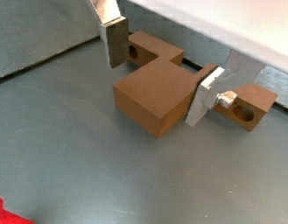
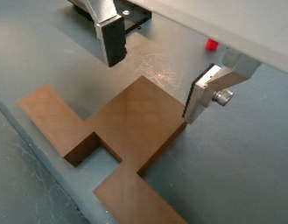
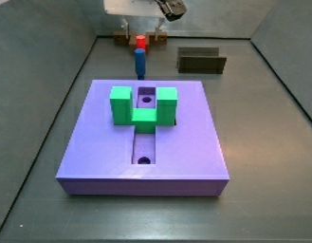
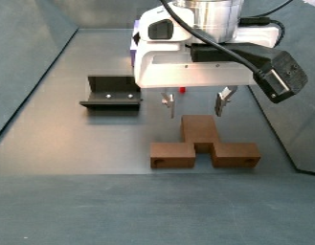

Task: Pick up the brown object. Move up. Place the brown object on the fixture. Regrasp the brown object. Move to above the board. Insert the brown object.
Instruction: Pick up the brown object.

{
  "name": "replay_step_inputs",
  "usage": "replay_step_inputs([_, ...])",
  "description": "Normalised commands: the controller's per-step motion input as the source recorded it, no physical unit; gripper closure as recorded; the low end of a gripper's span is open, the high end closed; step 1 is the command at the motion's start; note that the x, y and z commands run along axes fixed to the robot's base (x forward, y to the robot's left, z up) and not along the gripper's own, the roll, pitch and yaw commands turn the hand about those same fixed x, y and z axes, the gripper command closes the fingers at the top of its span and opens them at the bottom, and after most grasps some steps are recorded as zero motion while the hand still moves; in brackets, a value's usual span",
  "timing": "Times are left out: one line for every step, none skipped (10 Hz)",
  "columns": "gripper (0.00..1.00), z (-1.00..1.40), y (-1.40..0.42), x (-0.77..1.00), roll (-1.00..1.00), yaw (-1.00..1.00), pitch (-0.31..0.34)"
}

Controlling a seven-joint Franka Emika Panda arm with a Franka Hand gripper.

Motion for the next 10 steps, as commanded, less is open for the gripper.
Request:
replay_step_inputs([0.00, 0.00, 0.00, 0.00, -0.02, -0.05, -0.006])
replay_step_inputs([0.00, -0.12, 0.00, 0.00, -0.02, -0.13, -0.064])
replay_step_inputs([0.00, -0.24, 0.00, 0.00, -0.05, -0.13, -0.090])
replay_step_inputs([0.00, -0.24, 0.00, -0.07, -0.05, -0.17, -0.106])
replay_step_inputs([0.00, -0.22, 0.02, -0.05, -0.07, -0.20, -0.069])
replay_step_inputs([0.00, -0.18, 0.03, -0.01, -0.06, -0.15, -0.034])
replay_step_inputs([0.00, -0.15, 0.05, -0.04, -0.08, -0.08, -0.050])
replay_step_inputs([0.00, -0.17, 0.05, -0.01, -0.07, -0.02, -0.066])
replay_step_inputs([0.00, -0.21, 0.08, 0.00, -0.06, 0.00, -0.076])
replay_step_inputs([0.00, -0.23, 0.09, 0.00, -0.05, 0.04, -0.077])
